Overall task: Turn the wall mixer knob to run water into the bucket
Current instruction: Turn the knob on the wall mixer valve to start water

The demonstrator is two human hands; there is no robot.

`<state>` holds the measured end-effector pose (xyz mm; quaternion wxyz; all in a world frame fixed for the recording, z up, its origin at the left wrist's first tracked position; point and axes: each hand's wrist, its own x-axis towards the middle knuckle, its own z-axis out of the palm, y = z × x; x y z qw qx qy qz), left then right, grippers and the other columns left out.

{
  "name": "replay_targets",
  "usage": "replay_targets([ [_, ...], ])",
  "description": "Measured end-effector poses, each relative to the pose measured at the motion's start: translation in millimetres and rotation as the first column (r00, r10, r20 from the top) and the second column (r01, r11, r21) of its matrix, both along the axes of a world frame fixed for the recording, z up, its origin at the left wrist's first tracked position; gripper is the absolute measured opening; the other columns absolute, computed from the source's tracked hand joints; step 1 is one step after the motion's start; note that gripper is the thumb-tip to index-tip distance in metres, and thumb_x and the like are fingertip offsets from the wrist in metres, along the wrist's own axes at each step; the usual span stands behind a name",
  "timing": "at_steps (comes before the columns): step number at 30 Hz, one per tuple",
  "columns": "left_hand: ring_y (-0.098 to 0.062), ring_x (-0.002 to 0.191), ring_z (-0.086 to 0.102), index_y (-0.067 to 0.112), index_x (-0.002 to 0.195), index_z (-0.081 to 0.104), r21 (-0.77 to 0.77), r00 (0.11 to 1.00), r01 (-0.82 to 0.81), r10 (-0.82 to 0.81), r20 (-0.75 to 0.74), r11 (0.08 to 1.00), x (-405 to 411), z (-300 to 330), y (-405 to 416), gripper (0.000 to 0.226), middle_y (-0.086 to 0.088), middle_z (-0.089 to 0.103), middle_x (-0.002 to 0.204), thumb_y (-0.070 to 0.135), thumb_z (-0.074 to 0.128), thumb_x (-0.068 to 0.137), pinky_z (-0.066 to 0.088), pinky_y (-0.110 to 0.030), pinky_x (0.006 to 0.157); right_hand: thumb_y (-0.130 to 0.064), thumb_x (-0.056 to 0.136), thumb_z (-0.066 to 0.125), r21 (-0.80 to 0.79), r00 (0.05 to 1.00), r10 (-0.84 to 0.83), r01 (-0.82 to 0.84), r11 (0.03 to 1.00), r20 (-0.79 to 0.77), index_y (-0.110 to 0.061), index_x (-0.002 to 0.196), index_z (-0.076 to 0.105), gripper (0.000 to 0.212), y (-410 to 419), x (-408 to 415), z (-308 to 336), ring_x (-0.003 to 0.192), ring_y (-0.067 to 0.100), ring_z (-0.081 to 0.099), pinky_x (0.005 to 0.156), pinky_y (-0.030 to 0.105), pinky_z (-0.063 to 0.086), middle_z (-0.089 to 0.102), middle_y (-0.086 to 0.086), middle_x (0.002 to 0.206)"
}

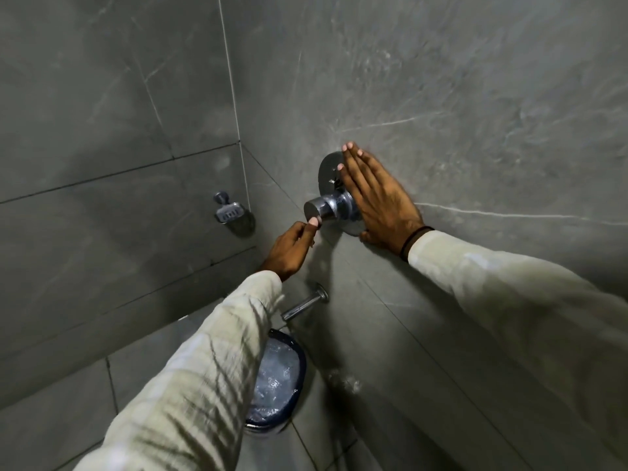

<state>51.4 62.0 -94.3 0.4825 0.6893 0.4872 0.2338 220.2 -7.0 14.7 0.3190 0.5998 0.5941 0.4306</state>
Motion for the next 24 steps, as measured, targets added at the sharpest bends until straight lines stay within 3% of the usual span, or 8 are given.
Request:
replay_targets([
  [2, -0.033, 0.107, 0.068, 0.015, 0.098, 0.067, 0.019, 1.0, -0.011, 0.011, -0.027, 1.0, -2.9, 5.0, 0.8, 0.076, -0.006, 0.076, 0.104, 0.082, 0.033, 0.093, 0.05, -0.054, 0.108, -0.077, 0.098, 0.024, 0.002, 1.0, -0.001, 0.001, 1.0, -0.001, 0.004, 0.17, -0.005, 0.112, -1.0, -0.2, 1.0, 0.167, 0.048, -0.004, 0.138, 0.052, 0.004, -0.008, 0.036, 0.176],
  [8, -0.038, 0.105, 0.068, 0.011, 0.098, 0.068, 0.171, 0.976, -0.082, 0.114, -0.188, 0.982, -1.1, 16.0, -1.2, 0.079, -0.01, 0.078, 0.1, 0.079, 0.03, 0.097, 0.04, -0.065, 0.115, -0.079, 0.097, 0.024, 0.0, 1.0, -0.008, 0.008, 1.0, 0.007, 0.004, 0.17, -0.005, 0.115, -2.9, -1.4, 3.3, 0.167, 0.049, -0.004, 0.138, 0.052, 0.004, -0.009, 0.036, 0.176],
  [24, -0.039, 0.1, 0.07, 0.005, 0.098, 0.071, 0.187, 0.981, -0.023, 0.059, -0.187, 0.982, -5.4, 23.6, -1.1, 0.082, -0.016, 0.077, 0.102, 0.078, 0.032, 0.098, 0.051, -0.053, 0.102, -0.083, 0.096, 0.025, 0.014, 1.0, 0.002, -0.002, 1.0, 0.015, 0.004, 0.17, -0.005, 0.119, -3.7, -0.7, 2.8, 0.167, 0.049, -0.005, 0.138, 0.053, 0.001, -0.009, 0.037, 0.176],
])
